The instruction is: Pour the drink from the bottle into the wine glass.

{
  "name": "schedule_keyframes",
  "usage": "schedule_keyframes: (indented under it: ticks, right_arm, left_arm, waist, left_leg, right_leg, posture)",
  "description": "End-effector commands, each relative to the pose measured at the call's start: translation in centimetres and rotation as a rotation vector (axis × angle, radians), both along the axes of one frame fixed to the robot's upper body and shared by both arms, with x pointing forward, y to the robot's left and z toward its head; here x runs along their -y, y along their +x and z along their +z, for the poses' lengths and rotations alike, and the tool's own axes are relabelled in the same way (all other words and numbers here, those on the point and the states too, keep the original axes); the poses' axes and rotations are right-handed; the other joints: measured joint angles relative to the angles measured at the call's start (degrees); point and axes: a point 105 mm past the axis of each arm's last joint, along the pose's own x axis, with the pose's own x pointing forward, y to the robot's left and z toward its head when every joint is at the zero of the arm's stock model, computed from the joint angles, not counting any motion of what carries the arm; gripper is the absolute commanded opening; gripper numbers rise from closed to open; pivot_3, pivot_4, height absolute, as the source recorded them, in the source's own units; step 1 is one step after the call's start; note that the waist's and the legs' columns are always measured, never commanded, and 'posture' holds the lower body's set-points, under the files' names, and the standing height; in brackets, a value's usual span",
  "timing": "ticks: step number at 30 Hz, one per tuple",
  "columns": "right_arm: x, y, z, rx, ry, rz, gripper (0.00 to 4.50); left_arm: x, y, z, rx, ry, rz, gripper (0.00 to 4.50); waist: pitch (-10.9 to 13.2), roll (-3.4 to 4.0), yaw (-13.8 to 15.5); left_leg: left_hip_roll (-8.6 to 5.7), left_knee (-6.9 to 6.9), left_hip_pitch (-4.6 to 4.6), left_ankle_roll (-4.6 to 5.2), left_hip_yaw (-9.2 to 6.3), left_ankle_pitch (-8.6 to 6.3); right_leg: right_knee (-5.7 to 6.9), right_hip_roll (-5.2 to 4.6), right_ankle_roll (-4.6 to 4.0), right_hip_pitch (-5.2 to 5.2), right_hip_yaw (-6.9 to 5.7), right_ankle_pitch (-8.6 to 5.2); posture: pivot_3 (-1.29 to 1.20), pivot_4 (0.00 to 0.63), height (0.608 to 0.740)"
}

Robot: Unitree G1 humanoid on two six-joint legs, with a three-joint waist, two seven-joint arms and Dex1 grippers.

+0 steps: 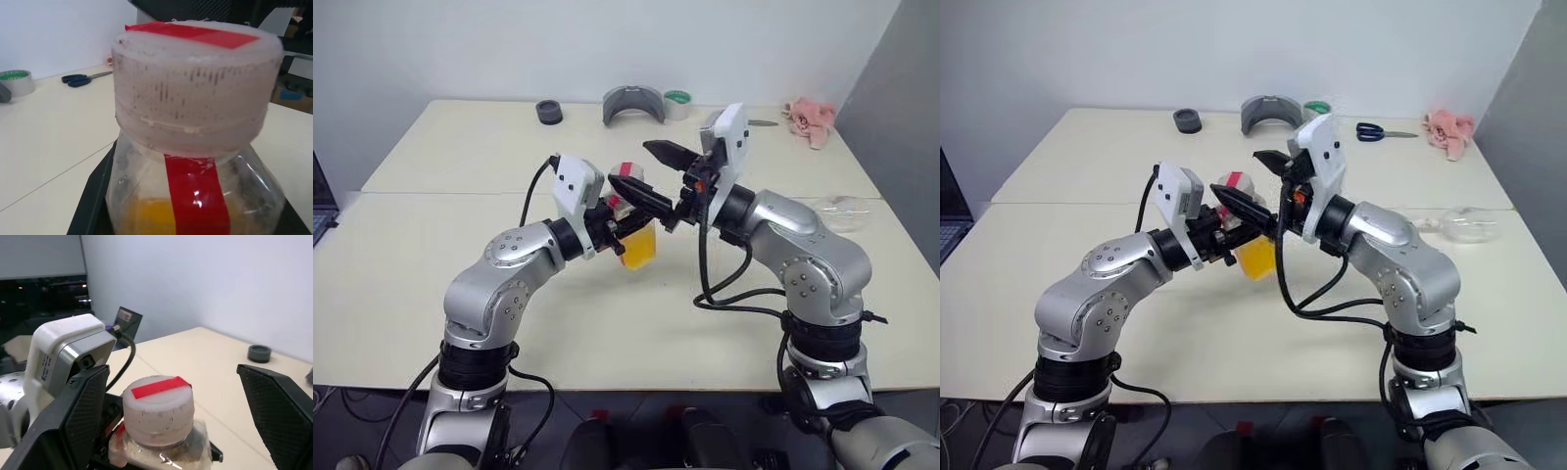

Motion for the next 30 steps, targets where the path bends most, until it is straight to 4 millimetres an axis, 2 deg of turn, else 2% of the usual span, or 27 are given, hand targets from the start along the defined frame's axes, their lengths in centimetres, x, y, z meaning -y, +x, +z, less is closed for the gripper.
schedule_keyframes:
  ticks: [1,12,22,30]
  right_arm:
    - [-0.1,-0.2,0.7,0.079,0.003,-0.037,4.45]
    - [-0.4,0.4,0.2,0.082,-0.010,-0.057,4.45]
    - [2.2,1.3,0.6,0.055,-0.005,-0.079,4.45]
    - [2.8,0.8,0.7,0.047,-0.012,-0.049,4.45]
  left_arm:
    - [0.5,-0.5,1.6,0.075,-0.005,-0.035,1.84]
    - [0.4,-0.6,1.6,0.075,0.000,-0.031,1.84]
    - [0.1,-0.8,1.5,0.073,0.007,-0.028,1.84]
    - [0.1,-0.7,1.5,0.075,0.012,-0.031,1.84]
  waist:
    - [0.0,0.00,0.0]
    - [0.0,0.00,0.0]
    - [0.0,0.00,0.0]
    - [0.0,0.00,0.0]
  left_leg:
    - [0.00,-0.01,0.00,0.00,0.00,0.00]
    - [0.00,-0.01,0.00,0.00,0.00,0.00]
    - [0.00,-0.01,0.00,0.01,0.00,-0.01]
    - [0.00,-0.01,0.00,0.01,0.00,-0.01]
  right_leg:
    - [0.00,0.00,0.00,0.00,-0.01,0.00]
    - [0.00,0.02,0.00,0.00,-0.01,0.00]
    - [0.00,0.02,0.00,0.00,-0.01,0.00]
    - [-0.01,0.02,0.00,0.00,0.00,0.00]
  posture:
    - [0.00,0.150,0.740]
    - [0.00,0.150,0.740]
    - [0.00,0.150,0.740]
    - [0.00,0.150,0.740]
